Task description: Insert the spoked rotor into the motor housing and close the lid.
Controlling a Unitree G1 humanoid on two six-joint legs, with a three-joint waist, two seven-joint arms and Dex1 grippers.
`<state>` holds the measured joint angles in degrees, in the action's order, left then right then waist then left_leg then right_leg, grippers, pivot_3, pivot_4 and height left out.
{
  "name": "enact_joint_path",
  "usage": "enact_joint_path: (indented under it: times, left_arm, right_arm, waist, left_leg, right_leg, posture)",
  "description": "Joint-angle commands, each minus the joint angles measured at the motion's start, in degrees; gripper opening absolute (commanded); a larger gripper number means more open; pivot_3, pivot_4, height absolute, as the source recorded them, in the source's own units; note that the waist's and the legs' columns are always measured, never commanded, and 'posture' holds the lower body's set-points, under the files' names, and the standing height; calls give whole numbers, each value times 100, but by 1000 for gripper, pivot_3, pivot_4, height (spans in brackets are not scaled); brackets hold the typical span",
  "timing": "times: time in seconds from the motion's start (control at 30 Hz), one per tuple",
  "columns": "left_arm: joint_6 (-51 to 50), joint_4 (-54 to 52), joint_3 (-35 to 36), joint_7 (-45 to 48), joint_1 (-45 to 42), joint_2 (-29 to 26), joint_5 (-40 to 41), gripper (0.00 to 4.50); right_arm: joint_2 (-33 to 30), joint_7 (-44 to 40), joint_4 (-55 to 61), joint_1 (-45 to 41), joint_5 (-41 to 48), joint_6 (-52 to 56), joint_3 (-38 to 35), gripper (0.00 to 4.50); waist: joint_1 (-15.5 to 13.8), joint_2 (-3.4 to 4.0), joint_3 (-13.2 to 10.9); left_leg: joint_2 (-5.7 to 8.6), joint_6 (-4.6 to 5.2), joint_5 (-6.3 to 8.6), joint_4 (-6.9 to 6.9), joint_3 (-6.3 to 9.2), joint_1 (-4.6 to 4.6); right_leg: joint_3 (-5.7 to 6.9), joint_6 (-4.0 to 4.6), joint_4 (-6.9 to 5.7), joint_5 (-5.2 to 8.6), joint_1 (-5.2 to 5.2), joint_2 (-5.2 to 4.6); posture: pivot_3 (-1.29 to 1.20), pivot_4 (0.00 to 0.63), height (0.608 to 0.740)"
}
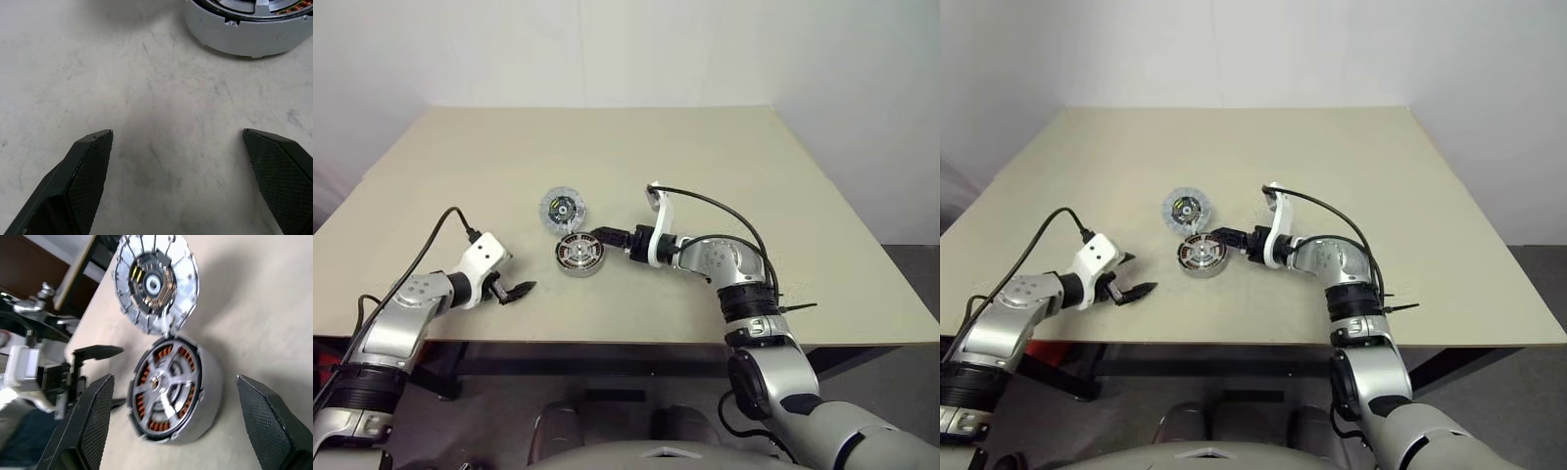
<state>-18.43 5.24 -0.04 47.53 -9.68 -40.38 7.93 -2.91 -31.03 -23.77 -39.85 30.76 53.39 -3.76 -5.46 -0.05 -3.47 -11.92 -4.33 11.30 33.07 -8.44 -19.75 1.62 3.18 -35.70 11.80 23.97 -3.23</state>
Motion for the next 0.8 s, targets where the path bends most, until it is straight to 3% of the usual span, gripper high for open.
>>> enact_joint_path:
  times: [0.03,0.47,0.57,0.67,0.8]
  left_arm:
    - [98,-13,3,3,-140,13,-23,4500]
    - [162,88,-49,-7,-273,99,-79,4500]
    - [171,94,-46,-12,-273,99,-82,4500]
    - [167,78,-42,-15,-256,93,-82,4500]
    - [179,40,-23,-23,-196,87,-77,4500]
  right_arm:
    - [-29,-160,380,-64,-185,-558,166,4483]
    - [-47,-462,380,-152,-1040,-1772,914,4483]
    - [-28,-611,401,-115,-1163,-1854,1126,3830]
    - [-12,-761,505,-57,-1321,-1896,1439,2836]
    - [57,-736,347,-52,-1581,-2257,1611,2836]
  waist:
    - [0,0,0]
    - [12,-1,0]
    - [14,-1,0]
    - [15,-1,0]
    - [15,-1,0]
  left_leg:
    - [0,0,0,0,0,0]
    - [-1,1,0,0,0,-1]
    - [-1,1,0,0,0,-1]
    - [0,1,1,0,0,-1]
    - [-1,2,1,0,0,-2]
  right_leg:
    - [0,0,0,0,0,0]
    - [0,1,0,-1,0,1]
    - [0,1,0,0,0,1]
    - [0,1,0,-1,0,1]
    - [0,1,0,-1,0,1]
  posture:
    - [0,0,740]
    - [0,0,740]
    - [0,0,740]
    - [0,0,740]
    - [0,0,740]
